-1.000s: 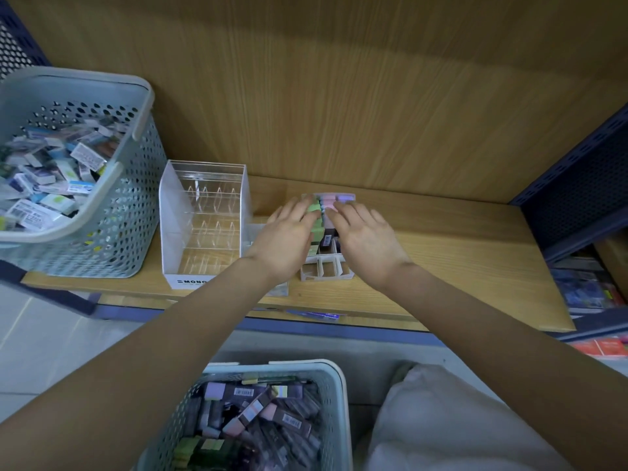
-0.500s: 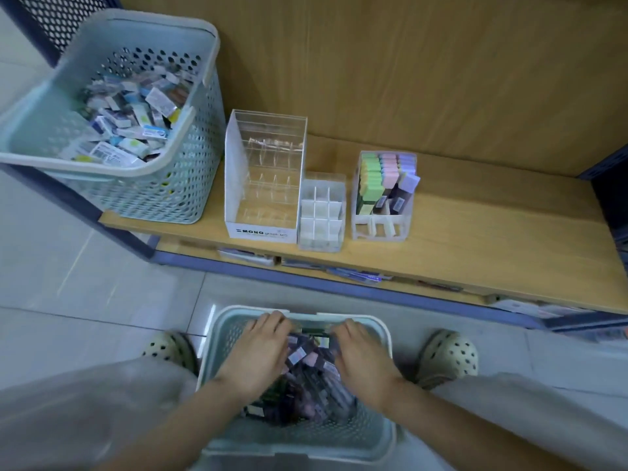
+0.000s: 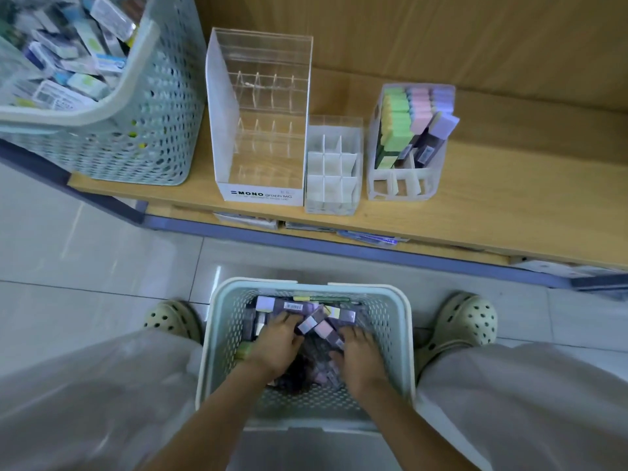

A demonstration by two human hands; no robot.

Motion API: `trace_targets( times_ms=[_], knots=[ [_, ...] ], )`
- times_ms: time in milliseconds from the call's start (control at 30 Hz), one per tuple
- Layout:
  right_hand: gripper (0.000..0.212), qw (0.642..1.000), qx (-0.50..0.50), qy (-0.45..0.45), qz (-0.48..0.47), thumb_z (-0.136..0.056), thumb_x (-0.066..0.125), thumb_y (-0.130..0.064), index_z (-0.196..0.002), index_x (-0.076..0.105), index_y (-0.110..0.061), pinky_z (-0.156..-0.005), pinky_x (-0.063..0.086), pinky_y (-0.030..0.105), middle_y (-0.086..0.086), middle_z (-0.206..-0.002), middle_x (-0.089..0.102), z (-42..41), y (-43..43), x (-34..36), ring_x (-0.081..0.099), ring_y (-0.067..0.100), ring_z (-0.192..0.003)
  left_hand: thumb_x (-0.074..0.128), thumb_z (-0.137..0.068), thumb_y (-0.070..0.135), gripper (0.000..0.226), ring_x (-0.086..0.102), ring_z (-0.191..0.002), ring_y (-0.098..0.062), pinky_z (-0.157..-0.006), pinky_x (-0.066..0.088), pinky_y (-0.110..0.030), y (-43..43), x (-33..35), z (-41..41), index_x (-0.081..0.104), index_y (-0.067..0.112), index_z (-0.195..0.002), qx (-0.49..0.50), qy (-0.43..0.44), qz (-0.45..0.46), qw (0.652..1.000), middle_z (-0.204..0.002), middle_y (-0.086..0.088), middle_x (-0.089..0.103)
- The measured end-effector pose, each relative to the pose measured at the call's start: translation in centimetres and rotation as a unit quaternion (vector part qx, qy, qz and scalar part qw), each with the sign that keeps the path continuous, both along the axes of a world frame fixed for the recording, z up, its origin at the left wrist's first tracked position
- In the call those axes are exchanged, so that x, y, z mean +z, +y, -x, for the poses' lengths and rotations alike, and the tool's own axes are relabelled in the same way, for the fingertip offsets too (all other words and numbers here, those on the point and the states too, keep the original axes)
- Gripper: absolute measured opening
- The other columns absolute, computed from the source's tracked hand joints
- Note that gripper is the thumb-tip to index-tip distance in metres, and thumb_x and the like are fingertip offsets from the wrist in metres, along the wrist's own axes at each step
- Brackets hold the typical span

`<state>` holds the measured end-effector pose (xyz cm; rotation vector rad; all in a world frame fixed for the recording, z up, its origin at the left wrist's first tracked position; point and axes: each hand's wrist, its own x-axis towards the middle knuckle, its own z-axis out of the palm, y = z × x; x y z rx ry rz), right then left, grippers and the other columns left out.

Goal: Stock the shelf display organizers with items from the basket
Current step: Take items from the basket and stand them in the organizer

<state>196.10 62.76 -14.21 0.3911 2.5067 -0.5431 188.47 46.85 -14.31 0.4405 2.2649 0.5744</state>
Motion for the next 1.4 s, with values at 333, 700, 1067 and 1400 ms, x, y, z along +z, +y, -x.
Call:
trace_targets(
  times_ms=[333,700,1067,1400],
  knots=[
    [0.012,0.993,-0.061,-0.007,0.098,-0.088,0.058,-0.019,-0.094,0.065,-0.011,-0.075,0.045,0.029,0.011,-0.098,0.069,0.6,1.0,2.4,0.064,0.028,-0.092,0.044,-0.098,0.020,0.008,0.056,-0.083,-0.028,-0.067,0.039,-0.034,0.7,1.5,-0.8,0.039,0.017,-0.094,0.108,-0.049,-0.053,0.992,-0.089,-0.009,0.058],
    [0.016,0.863,-0.265,0.124,0.412,-0.080,0.069,0.001,-0.091,0.064,-0.011,-0.070,0.046,0.009,-0.006,-0.077,0.066,0.2,-2.6,7.9,0.062,-0.006,-0.069,0.037,-0.101,0.033,0.024,0.055,-0.092,0.009,-0.082,0.040,-0.003,1.4,8.6,-3.3,0.044,0.023,-0.122,0.390,-0.207,-0.279,0.853,-0.112,0.011,0.057],
    [0.024,0.960,-0.019,0.167,0.225,-0.091,0.055,-0.010,-0.113,0.065,-0.014,-0.091,0.043,0.023,0.002,-0.111,0.061,-0.5,-2.0,6.8,0.058,0.015,-0.100,0.040,-0.100,0.017,0.021,0.055,-0.059,-0.001,-0.057,0.043,-0.008,-1.3,9.0,-4.2,0.052,0.005,-0.111,0.432,-0.072,-0.261,0.860,-0.077,0.000,0.057],
    [0.035,0.992,0.038,-0.063,0.105,-0.087,0.063,-0.028,-0.116,0.056,-0.011,-0.093,0.041,0.034,0.008,-0.114,0.058,-0.2,0.5,1.7,0.047,0.025,-0.112,0.042,-0.099,0.020,0.018,0.051,-0.047,-0.001,-0.053,0.043,-0.016,-2.3,9.4,-3.5,0.053,0.009,-0.108,0.417,-0.086,-0.240,0.872,-0.074,0.002,0.056]
  ],
)
